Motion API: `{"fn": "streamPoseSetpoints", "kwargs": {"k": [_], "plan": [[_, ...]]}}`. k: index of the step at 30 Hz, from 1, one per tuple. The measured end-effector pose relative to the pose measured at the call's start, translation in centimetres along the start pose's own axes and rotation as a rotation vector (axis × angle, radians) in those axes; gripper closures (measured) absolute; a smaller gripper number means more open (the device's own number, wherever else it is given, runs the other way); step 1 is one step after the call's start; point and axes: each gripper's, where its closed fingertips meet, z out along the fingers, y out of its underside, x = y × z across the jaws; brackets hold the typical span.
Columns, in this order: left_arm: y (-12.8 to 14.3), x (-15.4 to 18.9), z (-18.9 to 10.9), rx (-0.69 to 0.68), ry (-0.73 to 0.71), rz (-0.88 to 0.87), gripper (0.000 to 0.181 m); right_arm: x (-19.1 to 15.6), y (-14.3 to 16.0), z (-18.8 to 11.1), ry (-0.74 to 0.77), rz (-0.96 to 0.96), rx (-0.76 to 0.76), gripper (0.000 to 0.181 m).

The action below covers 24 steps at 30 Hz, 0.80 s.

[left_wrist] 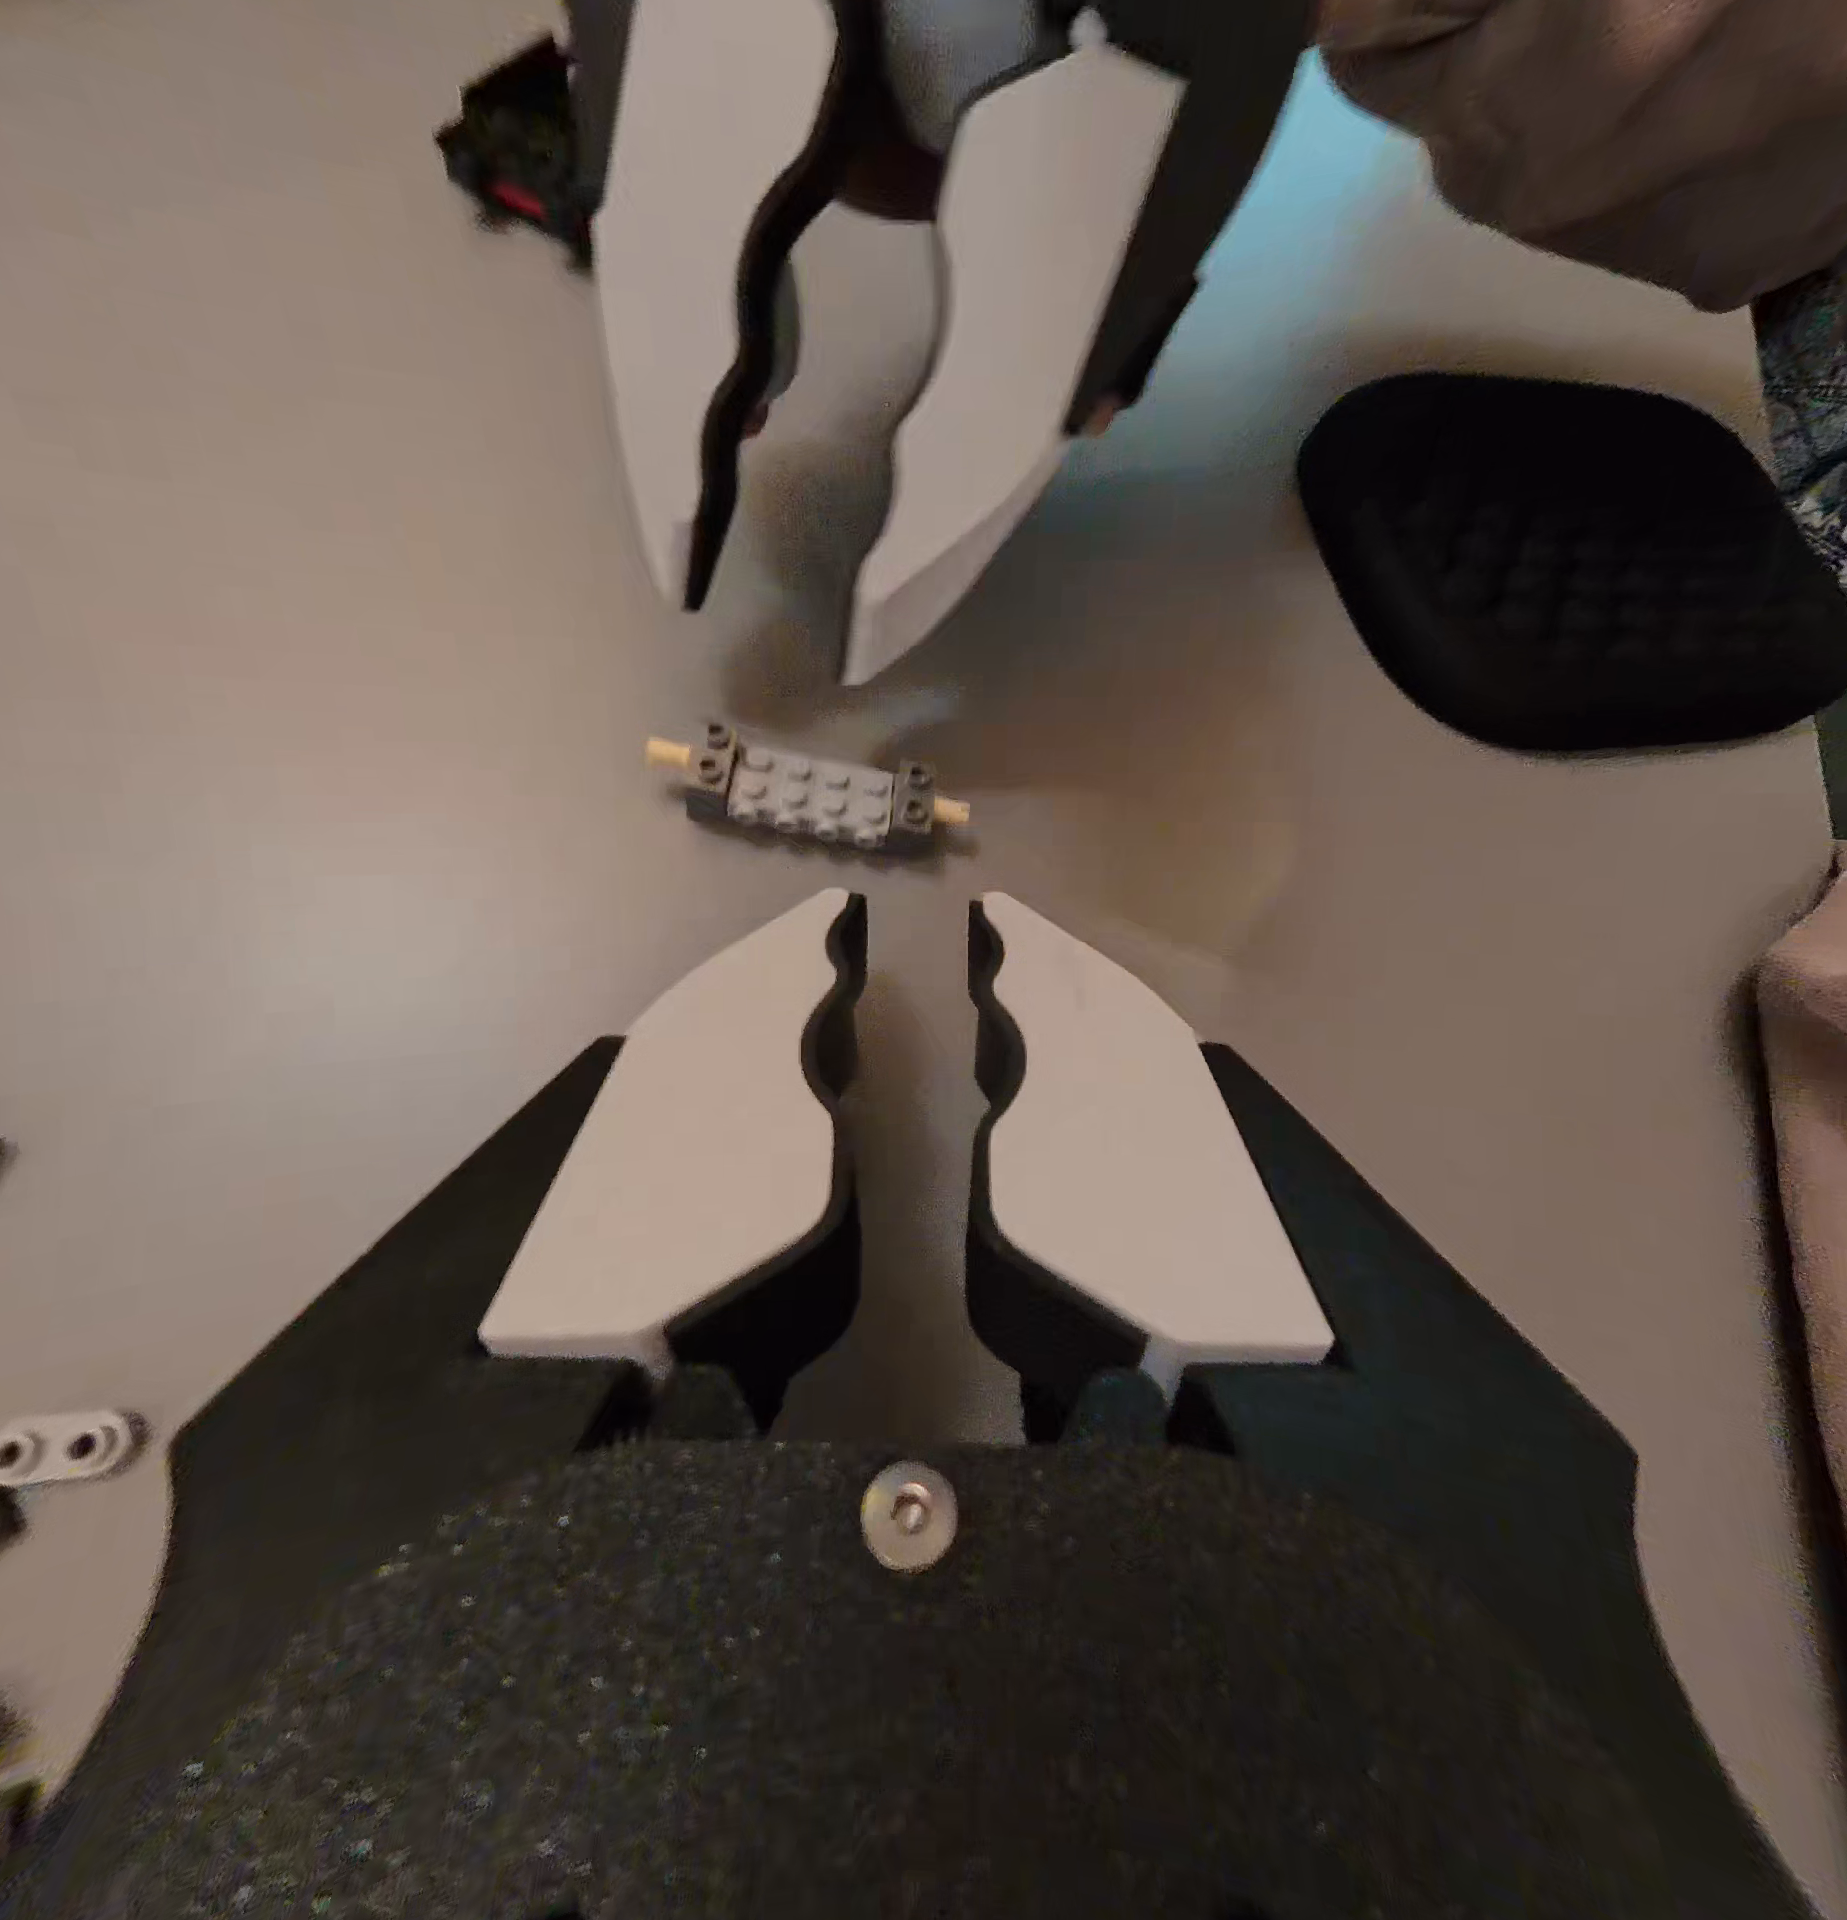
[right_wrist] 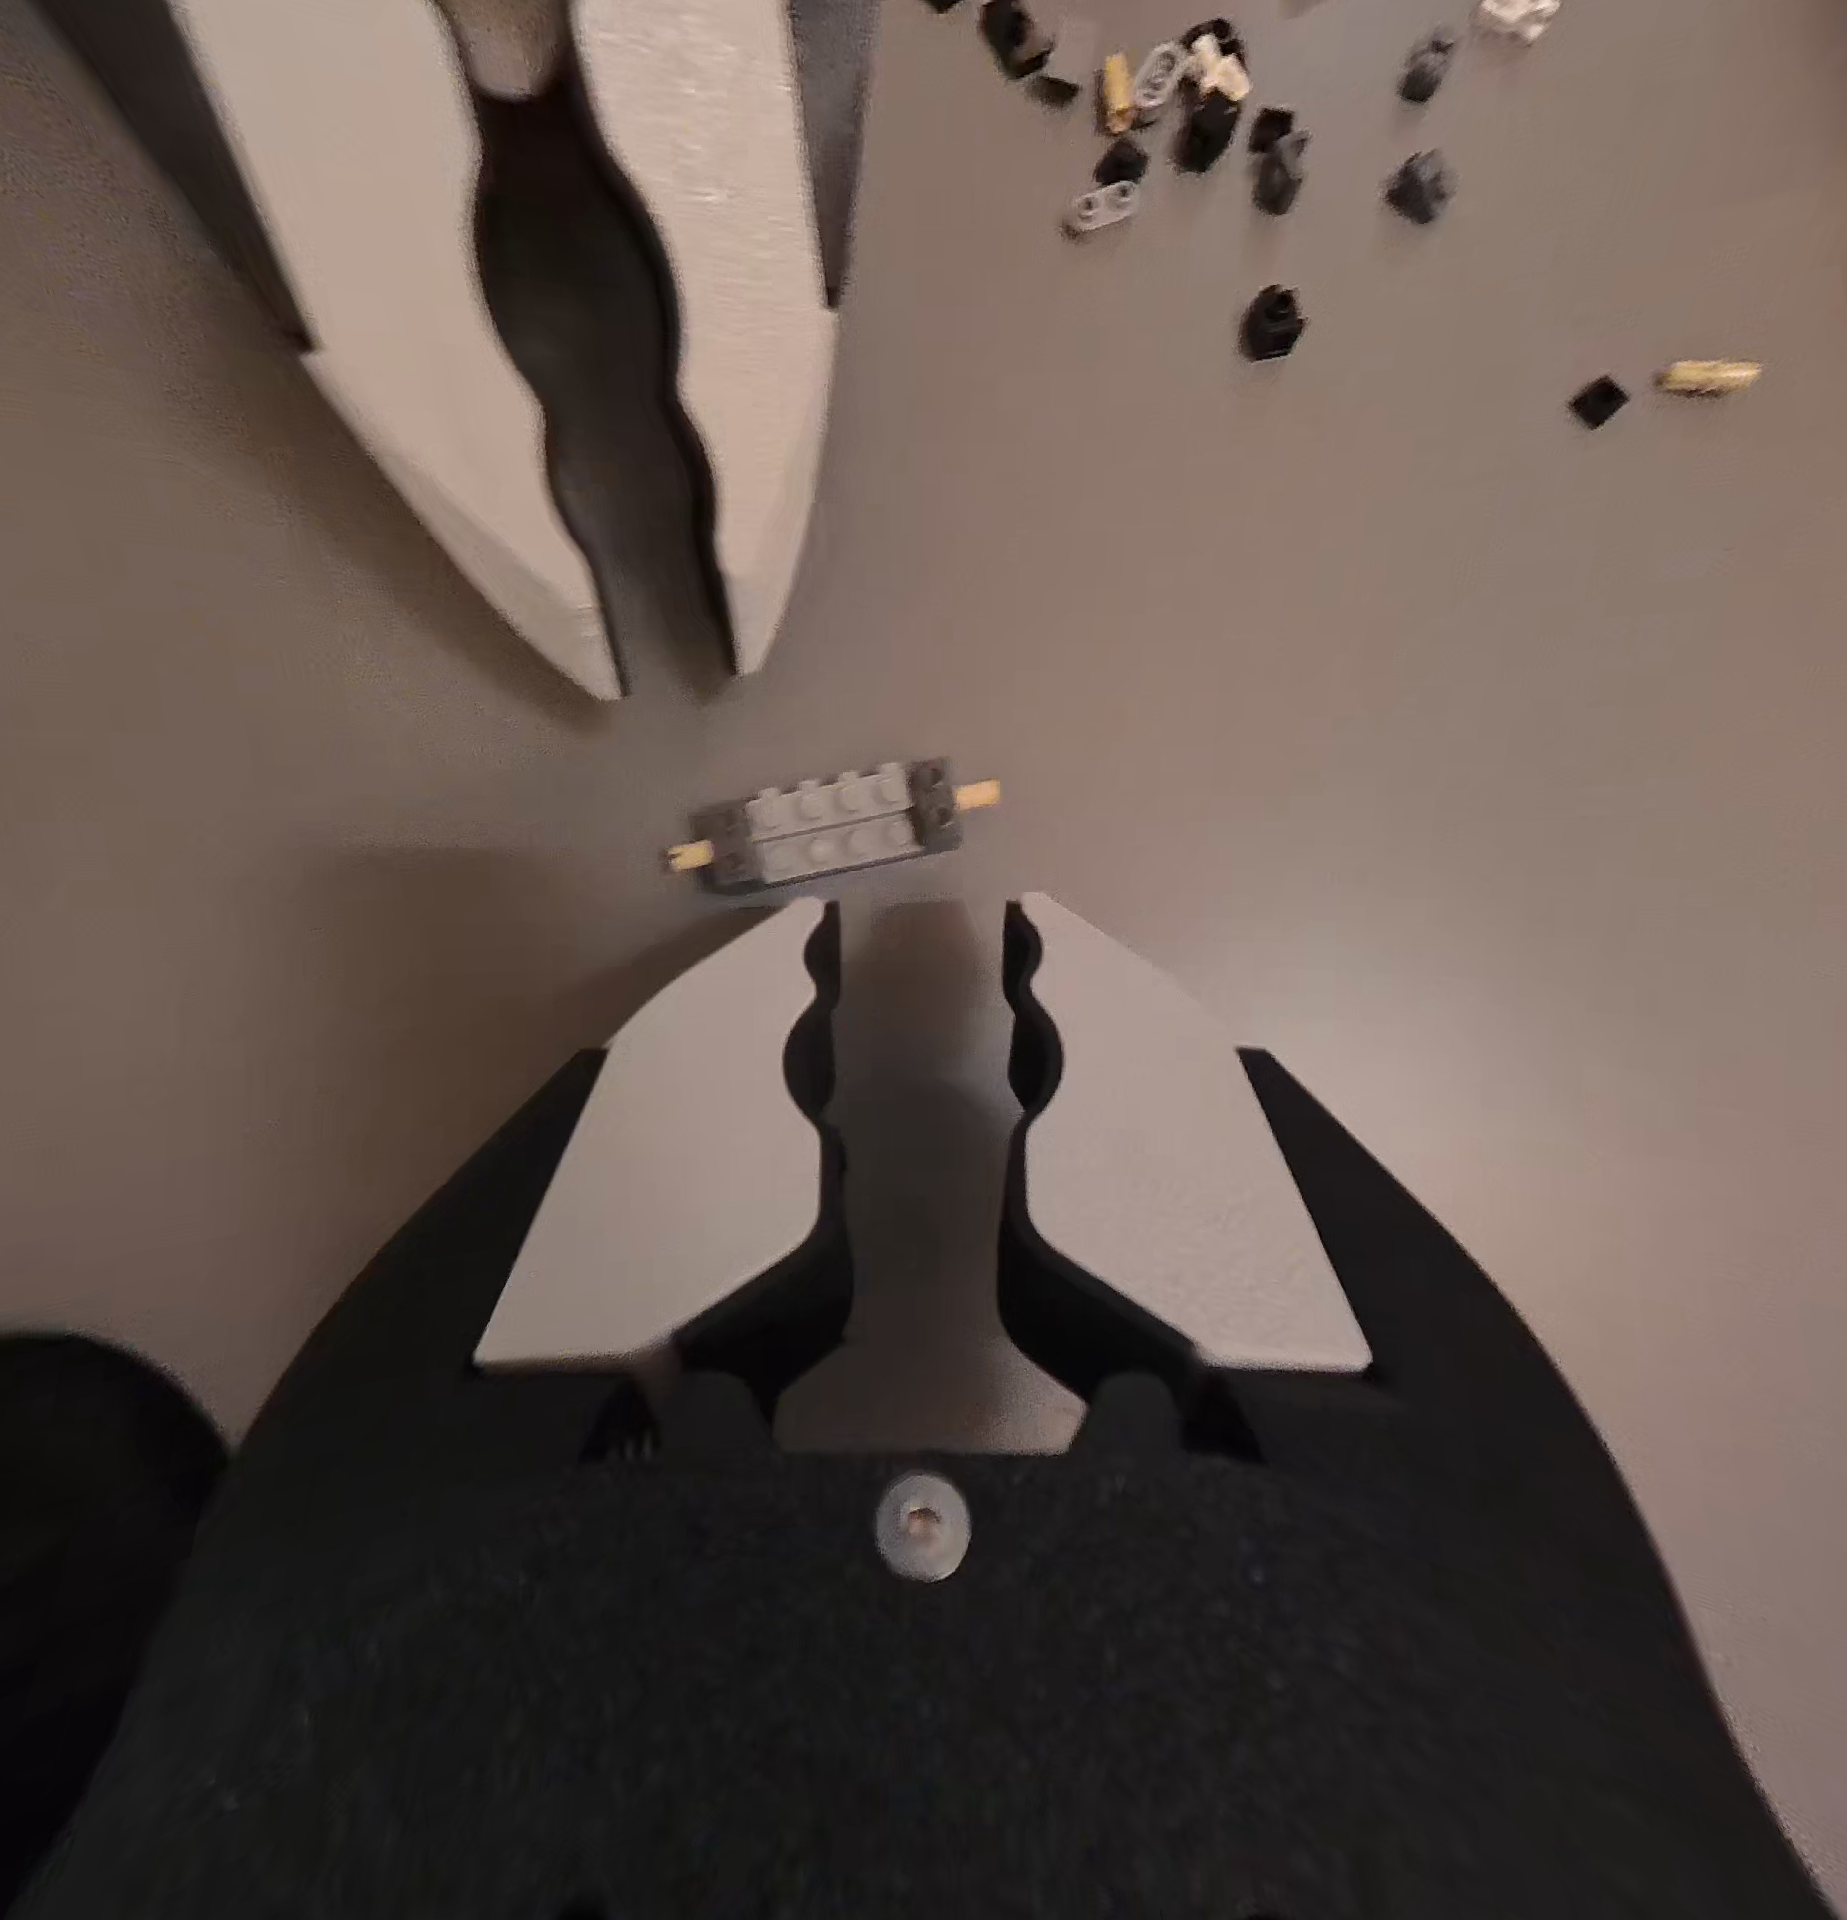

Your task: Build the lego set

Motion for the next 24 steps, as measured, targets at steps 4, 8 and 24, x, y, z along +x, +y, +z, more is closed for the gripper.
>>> {"fn": "streamPoseSetpoints", "kwargs": {"k": [4, 8, 24], "plan": [[0.2, 0.6, 1.0, -0.065, 0.010, -0.012, 0.165, -1.8, 0.8, 0.7, -0.101, 0.028, -0.007, 0.143], [-0.4, 0.7, 2.3, -0.103, -0.027, 0.011, 0.165, -2.3, 0.0, 1.3, -0.206, 0.024, 0.006, 0.143], [-1.0, -1.3, -4.1, 0.094, -0.288, 0.040, 0.167, -2.2, -2.1, -4.9, 0.563, 0.291, 0.304, 0.150]]}}
